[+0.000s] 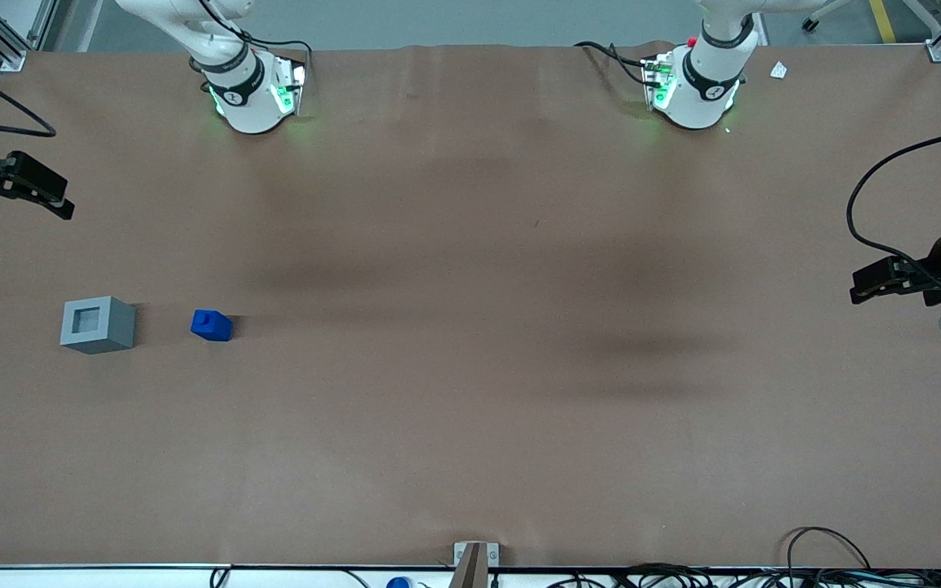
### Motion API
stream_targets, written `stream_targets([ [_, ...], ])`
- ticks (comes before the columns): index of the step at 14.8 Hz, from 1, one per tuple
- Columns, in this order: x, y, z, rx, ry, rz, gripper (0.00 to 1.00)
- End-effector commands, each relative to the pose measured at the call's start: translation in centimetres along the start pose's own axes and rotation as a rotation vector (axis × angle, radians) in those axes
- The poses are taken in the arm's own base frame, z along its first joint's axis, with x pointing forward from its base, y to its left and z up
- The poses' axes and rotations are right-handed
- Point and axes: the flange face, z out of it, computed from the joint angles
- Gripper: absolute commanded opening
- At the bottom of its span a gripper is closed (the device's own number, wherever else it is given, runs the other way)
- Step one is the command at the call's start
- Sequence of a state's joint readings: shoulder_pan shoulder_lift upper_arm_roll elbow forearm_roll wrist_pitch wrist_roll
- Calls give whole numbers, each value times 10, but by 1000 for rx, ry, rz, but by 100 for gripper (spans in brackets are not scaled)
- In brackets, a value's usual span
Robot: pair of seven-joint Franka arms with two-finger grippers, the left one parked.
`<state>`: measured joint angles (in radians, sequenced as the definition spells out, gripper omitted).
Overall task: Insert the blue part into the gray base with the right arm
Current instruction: 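Move the right gripper down toward the blue block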
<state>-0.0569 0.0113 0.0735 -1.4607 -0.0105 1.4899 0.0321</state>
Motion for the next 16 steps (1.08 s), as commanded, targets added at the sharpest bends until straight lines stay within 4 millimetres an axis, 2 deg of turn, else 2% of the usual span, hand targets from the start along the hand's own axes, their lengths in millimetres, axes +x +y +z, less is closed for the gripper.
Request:
stream_targets([
  [1, -5, 0, -4, 13, -6, 3, 100],
  [5, -3, 1, 0, 13, -12, 5, 100],
  [7, 1, 0, 11, 13, -32, 5, 100],
  [13, 22, 1, 77, 18, -92, 8, 100],
  [16, 22, 2, 103, 48, -102, 18, 100],
])
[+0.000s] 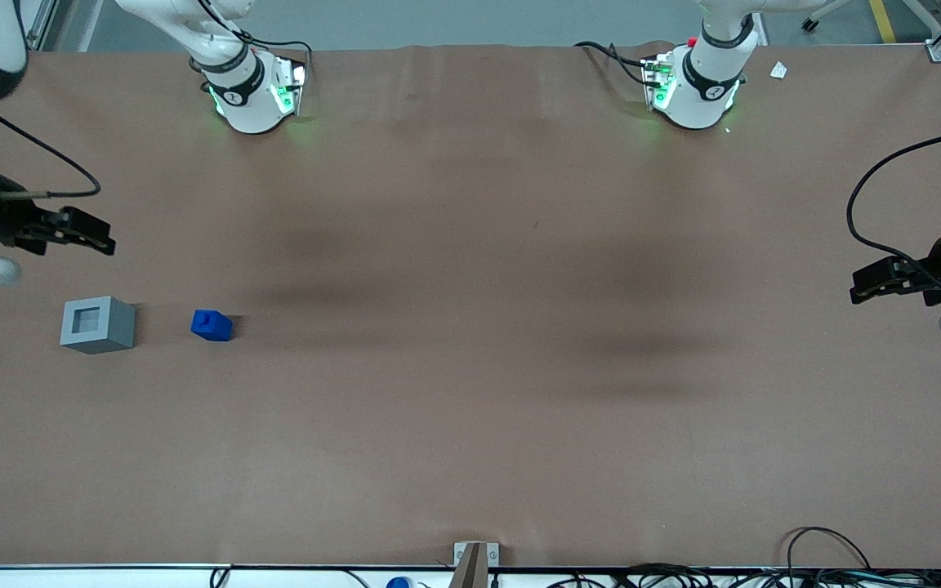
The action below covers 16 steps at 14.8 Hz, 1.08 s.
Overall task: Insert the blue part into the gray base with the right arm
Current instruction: 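Move the right gripper down toward the blue block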
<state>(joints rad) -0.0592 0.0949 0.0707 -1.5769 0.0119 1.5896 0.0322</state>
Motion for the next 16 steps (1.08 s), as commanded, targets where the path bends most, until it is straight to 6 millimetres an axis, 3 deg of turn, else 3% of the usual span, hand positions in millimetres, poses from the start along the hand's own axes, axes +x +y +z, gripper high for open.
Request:
stream_targets([
  [1, -6, 1, 18, 25, -6, 12, 100],
  [5, -5, 4, 61, 24, -30, 17, 100],
  [8, -5, 6, 79, 24, -41, 22, 100],
  [13, 2, 8, 155, 25, 20, 30, 100],
  [16, 13, 7, 188, 26, 13, 27, 100],
])
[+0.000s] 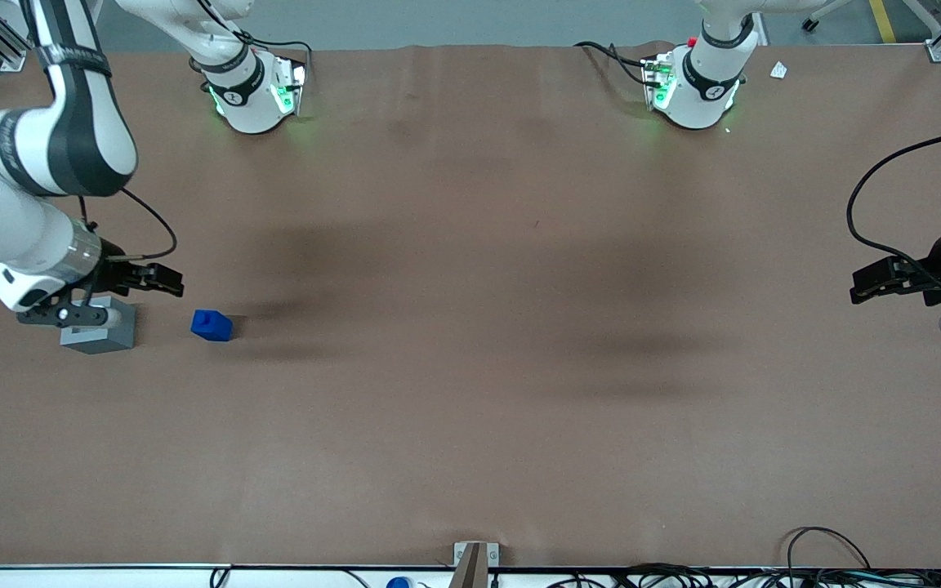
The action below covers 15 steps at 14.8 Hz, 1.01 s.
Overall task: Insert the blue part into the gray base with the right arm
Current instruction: 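Close the right gripper on the blue block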
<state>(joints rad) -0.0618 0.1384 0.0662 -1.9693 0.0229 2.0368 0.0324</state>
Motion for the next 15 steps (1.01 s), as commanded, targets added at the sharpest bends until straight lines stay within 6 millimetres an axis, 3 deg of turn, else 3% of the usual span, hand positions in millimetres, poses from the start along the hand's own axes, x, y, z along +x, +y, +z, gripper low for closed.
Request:
stream_targets([
  [1, 3, 2, 29, 13, -3, 9, 100],
  [3, 0, 4, 57, 13, 13, 10, 100],
  [9, 11, 15, 111, 16, 10, 27, 100],
  [15, 17, 23, 137, 20, 15, 45, 100],
])
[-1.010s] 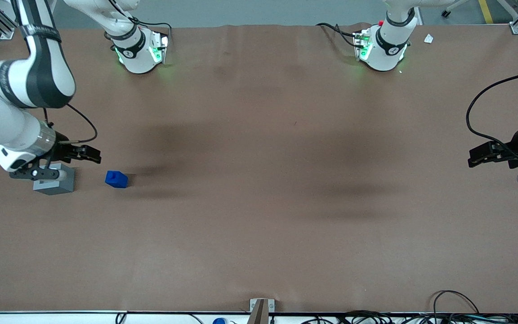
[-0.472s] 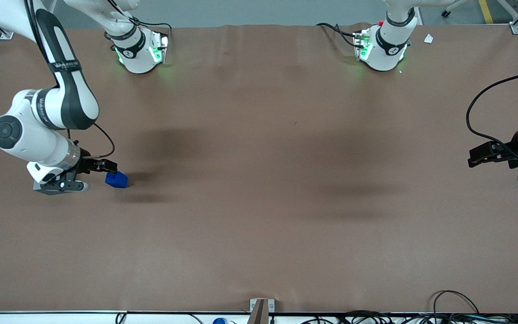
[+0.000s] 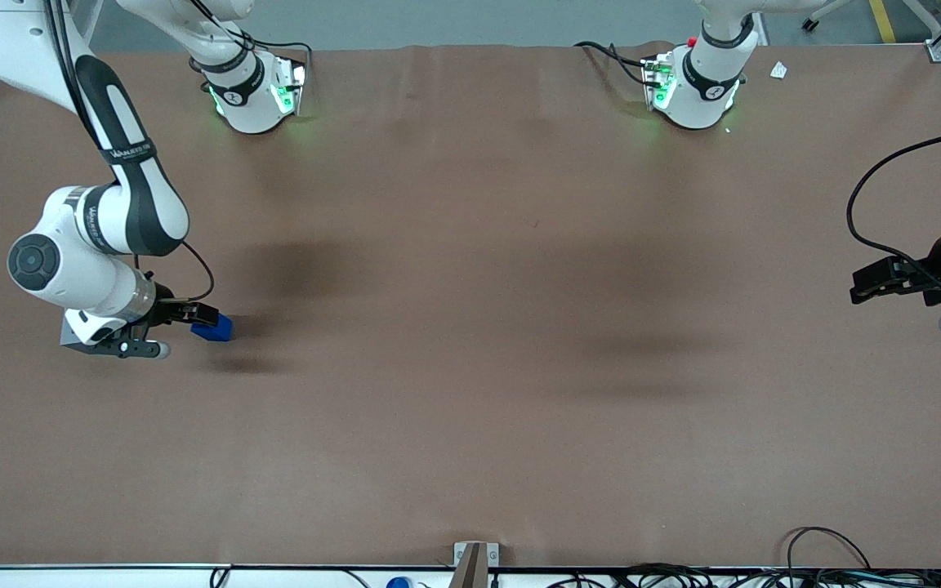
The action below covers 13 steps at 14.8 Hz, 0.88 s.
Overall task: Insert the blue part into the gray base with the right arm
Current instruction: 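Close the right gripper on the blue block, then lift the blue block with the right gripper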
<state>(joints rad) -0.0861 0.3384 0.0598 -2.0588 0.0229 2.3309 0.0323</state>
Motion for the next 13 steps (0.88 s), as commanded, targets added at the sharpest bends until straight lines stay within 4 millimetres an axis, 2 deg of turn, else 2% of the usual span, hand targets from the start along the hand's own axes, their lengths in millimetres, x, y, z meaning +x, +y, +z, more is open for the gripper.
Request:
stream_targets([
  [1, 1, 2, 13, 11, 11, 9, 100],
  [6, 2, -1, 21, 10, 31, 3, 100],
  [11, -5, -1, 39, 9, 45, 3, 100],
  [13, -16, -1, 51, 8, 71, 1, 100],
])
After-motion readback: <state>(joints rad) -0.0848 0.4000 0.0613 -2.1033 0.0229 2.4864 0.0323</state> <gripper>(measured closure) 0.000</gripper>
